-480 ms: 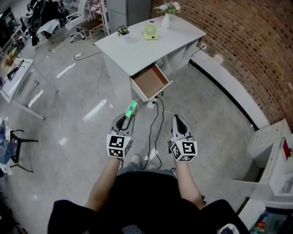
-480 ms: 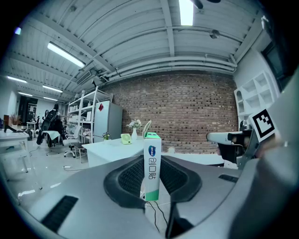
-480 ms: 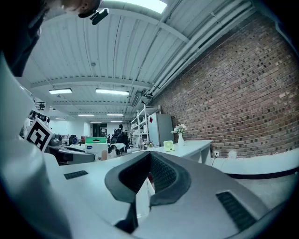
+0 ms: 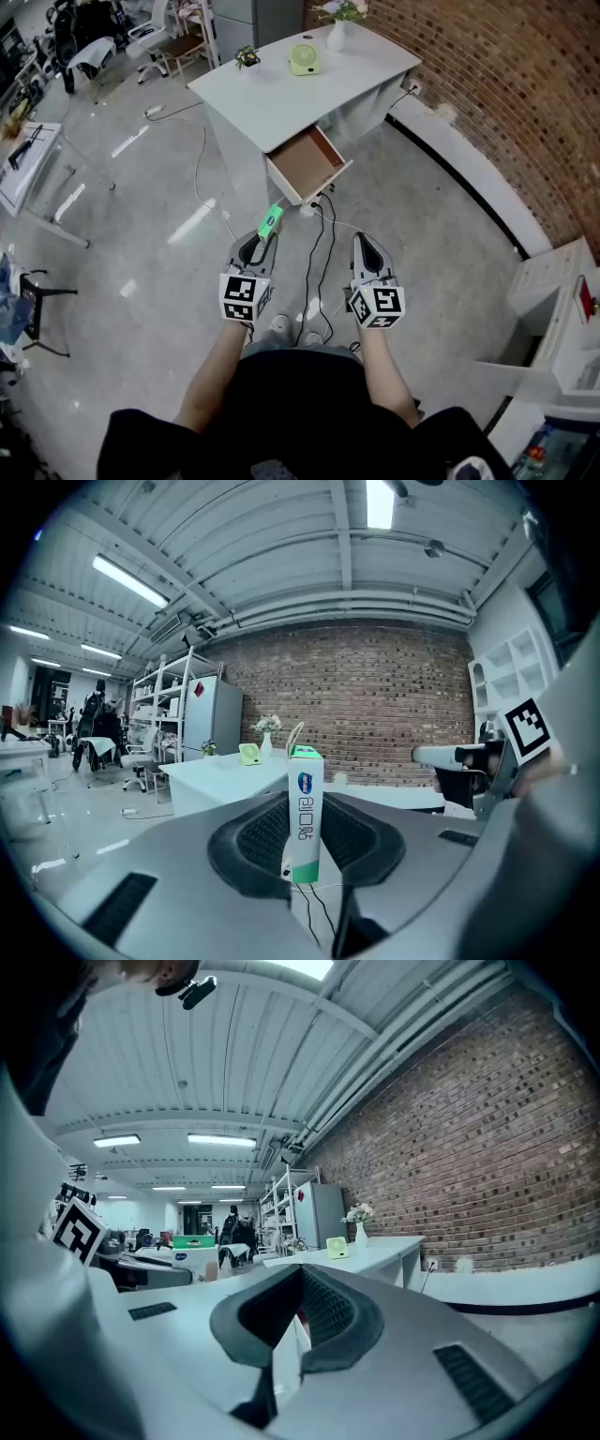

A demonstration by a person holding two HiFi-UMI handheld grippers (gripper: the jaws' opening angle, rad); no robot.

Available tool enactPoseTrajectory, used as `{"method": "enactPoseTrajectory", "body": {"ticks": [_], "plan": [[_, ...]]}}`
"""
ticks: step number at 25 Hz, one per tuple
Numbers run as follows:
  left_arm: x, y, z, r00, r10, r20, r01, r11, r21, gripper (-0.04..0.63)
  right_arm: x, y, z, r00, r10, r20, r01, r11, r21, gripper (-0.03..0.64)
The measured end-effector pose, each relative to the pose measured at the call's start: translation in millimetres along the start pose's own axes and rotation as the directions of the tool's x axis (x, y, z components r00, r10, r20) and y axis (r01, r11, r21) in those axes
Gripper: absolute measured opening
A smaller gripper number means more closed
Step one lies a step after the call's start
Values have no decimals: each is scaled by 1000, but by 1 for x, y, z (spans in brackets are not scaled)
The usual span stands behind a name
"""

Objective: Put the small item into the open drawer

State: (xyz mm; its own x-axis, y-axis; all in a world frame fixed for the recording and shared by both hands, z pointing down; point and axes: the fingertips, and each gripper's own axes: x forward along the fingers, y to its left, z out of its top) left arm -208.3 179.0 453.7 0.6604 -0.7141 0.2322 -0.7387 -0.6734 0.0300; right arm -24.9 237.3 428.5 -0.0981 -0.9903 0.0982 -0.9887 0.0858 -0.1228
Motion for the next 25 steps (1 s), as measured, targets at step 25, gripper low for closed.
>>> {"method": "enactPoseTrajectory", "body": {"ticks": [25], "plan": [[61, 49, 2, 989, -148, 12, 148, 989, -14, 98, 47, 5, 7, 987, -155, 32, 154, 988, 9, 2]]}}
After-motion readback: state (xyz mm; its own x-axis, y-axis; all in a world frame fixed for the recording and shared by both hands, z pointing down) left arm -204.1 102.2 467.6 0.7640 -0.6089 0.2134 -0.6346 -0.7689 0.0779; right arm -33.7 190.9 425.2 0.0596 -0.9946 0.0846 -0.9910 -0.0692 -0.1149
